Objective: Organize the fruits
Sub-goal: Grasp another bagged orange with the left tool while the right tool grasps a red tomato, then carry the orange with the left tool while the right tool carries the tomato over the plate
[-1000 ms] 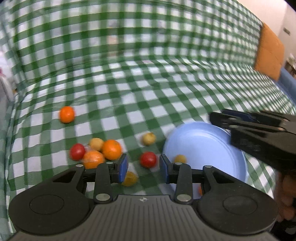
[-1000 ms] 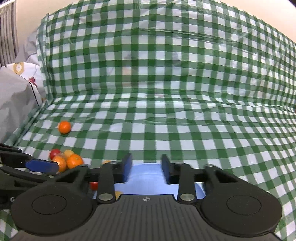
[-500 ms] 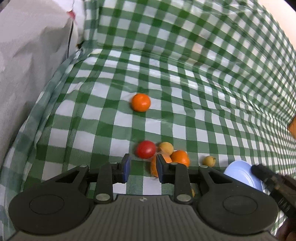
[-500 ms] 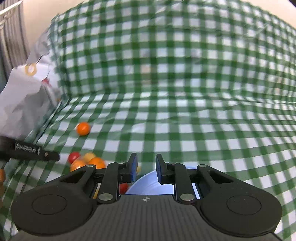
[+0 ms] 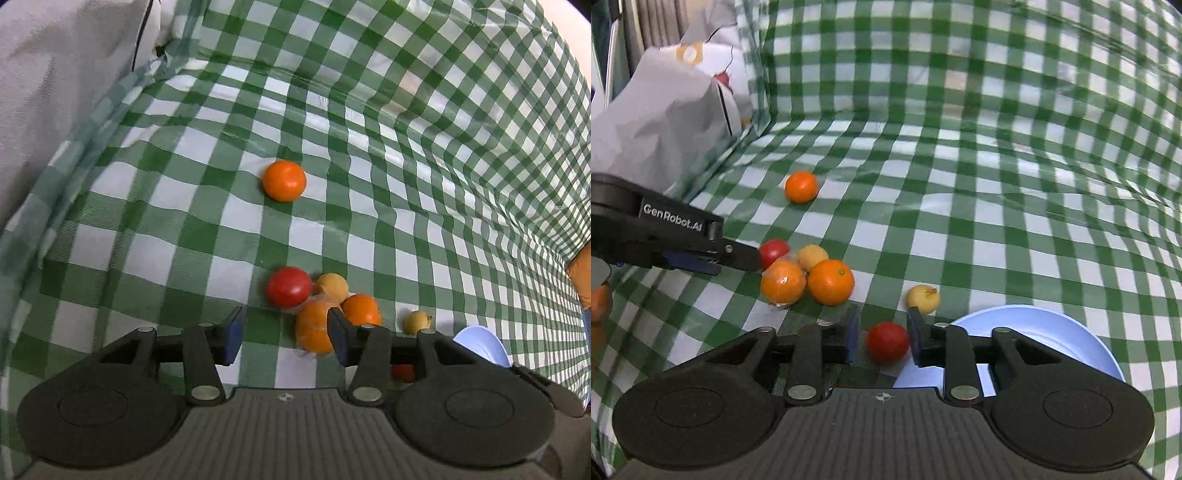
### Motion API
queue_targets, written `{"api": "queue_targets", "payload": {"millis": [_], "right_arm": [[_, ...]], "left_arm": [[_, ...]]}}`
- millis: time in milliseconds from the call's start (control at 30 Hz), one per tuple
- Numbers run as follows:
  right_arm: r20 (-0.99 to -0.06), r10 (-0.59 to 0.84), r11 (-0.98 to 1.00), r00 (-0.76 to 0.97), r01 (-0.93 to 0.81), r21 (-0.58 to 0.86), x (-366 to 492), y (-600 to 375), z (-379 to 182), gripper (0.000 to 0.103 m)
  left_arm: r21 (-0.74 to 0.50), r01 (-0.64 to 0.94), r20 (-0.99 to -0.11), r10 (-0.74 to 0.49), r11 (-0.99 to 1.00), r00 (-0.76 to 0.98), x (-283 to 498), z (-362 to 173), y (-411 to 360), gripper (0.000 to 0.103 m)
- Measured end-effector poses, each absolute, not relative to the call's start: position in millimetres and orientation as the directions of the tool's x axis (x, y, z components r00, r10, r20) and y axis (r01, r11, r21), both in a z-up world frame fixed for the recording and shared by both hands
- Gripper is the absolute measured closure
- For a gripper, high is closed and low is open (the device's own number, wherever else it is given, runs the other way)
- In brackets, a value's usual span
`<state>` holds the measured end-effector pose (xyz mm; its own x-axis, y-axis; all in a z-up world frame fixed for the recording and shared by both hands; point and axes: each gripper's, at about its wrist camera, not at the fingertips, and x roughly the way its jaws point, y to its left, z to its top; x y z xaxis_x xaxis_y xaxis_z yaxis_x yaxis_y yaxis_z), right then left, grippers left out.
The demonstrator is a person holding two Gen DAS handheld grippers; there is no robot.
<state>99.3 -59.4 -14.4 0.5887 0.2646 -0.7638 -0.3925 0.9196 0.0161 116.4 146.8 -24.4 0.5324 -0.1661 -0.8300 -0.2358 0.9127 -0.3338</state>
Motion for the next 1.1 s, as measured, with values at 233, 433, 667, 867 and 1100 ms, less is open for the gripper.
{"api": "queue_targets", "payload": {"millis": [233, 433, 667, 867, 1100], "right_arm": [[-0.798, 0.242, 0.895, 0.552, -0.445, -0.036, 110.1, -41.0, -30.8, 0.073], [-0.810, 0.158, 0.873, 0.564, -0.463, -0.152, 110.5, -34.8, -38.7, 0.070], [-0.833, 0.122, 0.862, 0.540, -0.474, -0.181, 112.3, -33.2, -50.2, 0.072], [-0.812, 0.177, 0.897, 0.556, -0.431, -0.100, 112.7, -40.1, -38.4, 0.073], [-0.757, 0.287, 0.894, 0.587, -0.447, -0.007, 93.3, -38.8, -12.3, 0.073]], "left_arm": [[-0.390, -0.245, -0.831, -0.224, 0.888, 0.509, 130.5, -35.0, 139.4, 0.048], [-0.377, -0.236, -0.849, -0.232, 0.896, 0.475, 140.8, -44.5, 127.1, 0.048], [-0.375, -0.231, -0.851, -0.235, 0.898, 0.469, 141.0, -45.2, 126.6, 0.062], [-0.358, -0.235, -0.851, -0.211, 0.904, 0.481, 133.4, -38.7, 131.2, 0.063], [-0.261, -0.210, -0.868, -0.134, 0.942, 0.477, 113.4, -26.8, 137.1, 0.063]]}}
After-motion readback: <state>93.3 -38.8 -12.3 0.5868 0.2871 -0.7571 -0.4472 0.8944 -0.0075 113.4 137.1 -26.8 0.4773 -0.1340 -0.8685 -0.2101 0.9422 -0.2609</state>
